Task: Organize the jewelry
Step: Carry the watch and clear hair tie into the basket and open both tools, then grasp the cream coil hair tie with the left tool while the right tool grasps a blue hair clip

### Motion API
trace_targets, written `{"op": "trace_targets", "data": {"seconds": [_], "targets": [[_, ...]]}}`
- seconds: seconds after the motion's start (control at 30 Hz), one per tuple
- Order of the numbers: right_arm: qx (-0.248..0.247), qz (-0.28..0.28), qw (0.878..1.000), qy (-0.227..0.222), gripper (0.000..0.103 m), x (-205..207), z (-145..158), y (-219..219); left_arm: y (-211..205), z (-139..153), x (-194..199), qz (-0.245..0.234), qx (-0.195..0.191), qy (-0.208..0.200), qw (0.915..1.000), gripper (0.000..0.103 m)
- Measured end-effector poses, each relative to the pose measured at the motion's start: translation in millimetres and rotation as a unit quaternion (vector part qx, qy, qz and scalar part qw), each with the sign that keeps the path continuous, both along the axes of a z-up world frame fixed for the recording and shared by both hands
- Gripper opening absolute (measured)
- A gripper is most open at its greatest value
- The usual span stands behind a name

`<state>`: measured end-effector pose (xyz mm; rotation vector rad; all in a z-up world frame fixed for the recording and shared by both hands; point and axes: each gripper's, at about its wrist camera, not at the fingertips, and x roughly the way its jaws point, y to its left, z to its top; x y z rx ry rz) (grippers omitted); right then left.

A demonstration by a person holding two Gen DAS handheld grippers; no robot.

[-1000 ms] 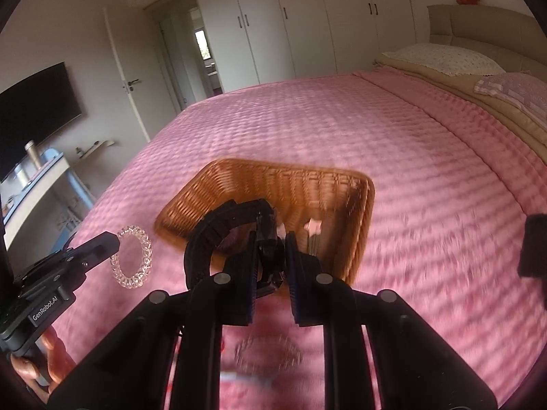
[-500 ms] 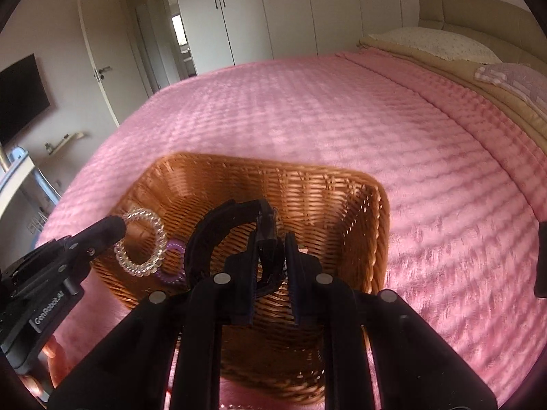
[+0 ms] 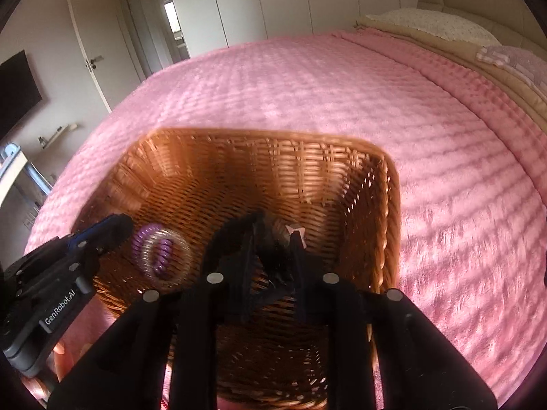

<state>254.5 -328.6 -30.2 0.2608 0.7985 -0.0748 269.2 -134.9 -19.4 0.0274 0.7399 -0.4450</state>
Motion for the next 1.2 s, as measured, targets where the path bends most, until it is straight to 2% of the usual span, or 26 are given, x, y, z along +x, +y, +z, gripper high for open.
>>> {"op": "trace_targets", "data": {"seconds": [0.07,0.33,0.4,0.6,0.73,0.9,1.1,1.2], "targets": [[-0.011,-0.002,1.0,-0.013,0.027,-7.6,10.4,1.7,4.6,6.2,-5.5,-0.001,-0.006,-0.003,1.0,0.025],[-0.024,0.022,0.998,-0.056,0.032,-52.5,51.4,16.8,36.3,41.0,-52.0,-0.009,-0.041,-0.027,0.9987,0.035],[-0.038,0.03,0.996,-0.07,0.044,-70.4,62.9,24.2,48.7,49.4,-68.1,-0.006,-0.046,-0.034,0.9983,0.035],[-0.058,0.065,0.992,-0.091,0.045,-118.0,79.5,45.4,87.0,62.7,-113.5,0.004,-0.065,-0.042,0.997,0.04],[-0.054,0.079,0.992,-0.084,0.045,-141.0,70.5,47.6,105.5,55.3,-133.7,0.015,-0.059,-0.032,0.9976,0.04],[-0.021,0.092,0.995,-0.041,0.045,-157.7,34.3,38.7,127.9,22.6,-145.4,0.044,-0.05,0.001,0.9978,0.04],[0.031,0.108,0.994,0.012,0.045,-163.7,-9.3,34.8,143.2,-16.0,-132.0,0.069,-0.05,0.048,0.9952,0.04],[0.029,0.118,0.992,0.032,0.045,-159.9,-22.8,43.7,142.0,-28.0,-120.6,0.068,-0.045,0.068,0.9944,0.04]]}}
